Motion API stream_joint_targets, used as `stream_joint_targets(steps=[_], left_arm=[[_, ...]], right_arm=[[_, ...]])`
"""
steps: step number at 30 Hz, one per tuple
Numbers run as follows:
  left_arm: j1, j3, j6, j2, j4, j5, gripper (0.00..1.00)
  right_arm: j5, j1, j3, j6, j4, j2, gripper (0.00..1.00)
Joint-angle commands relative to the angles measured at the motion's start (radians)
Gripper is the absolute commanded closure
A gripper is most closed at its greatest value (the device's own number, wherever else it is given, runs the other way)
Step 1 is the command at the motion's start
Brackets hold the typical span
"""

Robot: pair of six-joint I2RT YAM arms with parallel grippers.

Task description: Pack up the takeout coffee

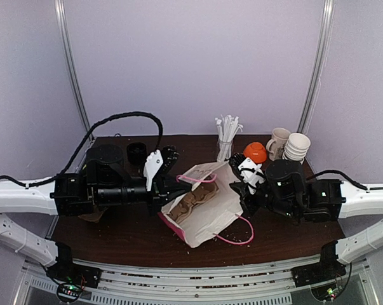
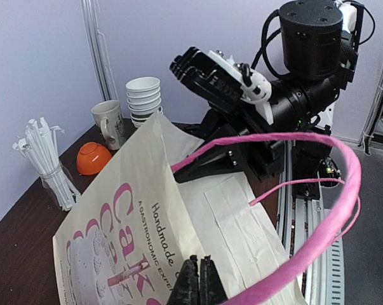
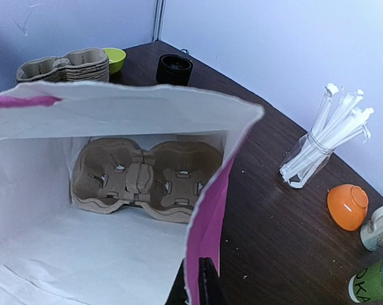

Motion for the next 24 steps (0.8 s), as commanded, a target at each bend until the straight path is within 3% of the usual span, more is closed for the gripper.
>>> stream_joint_targets(steps=[1, 13, 18, 24], left_arm=[[-0.010, -0.037, 0.125, -0.025, 0.099, -0.019, 1.00], [-0.011, -0.067, 0.131, -0.031, 0.134, -0.042, 1.00], [-0.011, -0.020, 0.035, -0.012, 0.155, -0.065, 1.00], [-0.011, 0.050, -0.167, 0.019, 0.188, -0.068, 1.00]], right_arm=[[0.124, 0.039, -0.037, -0.098, 0.187, -0.026, 1.00], [0.150, 0.060, -0.059, -0.147, 0.245, -0.005, 1.00], [0.099, 0.050, 0.050, -0.097, 0.111, 0.035, 1.00], [-0.086, -0.030, 0.225, 0.019, -0.076, 0.071, 1.00]])
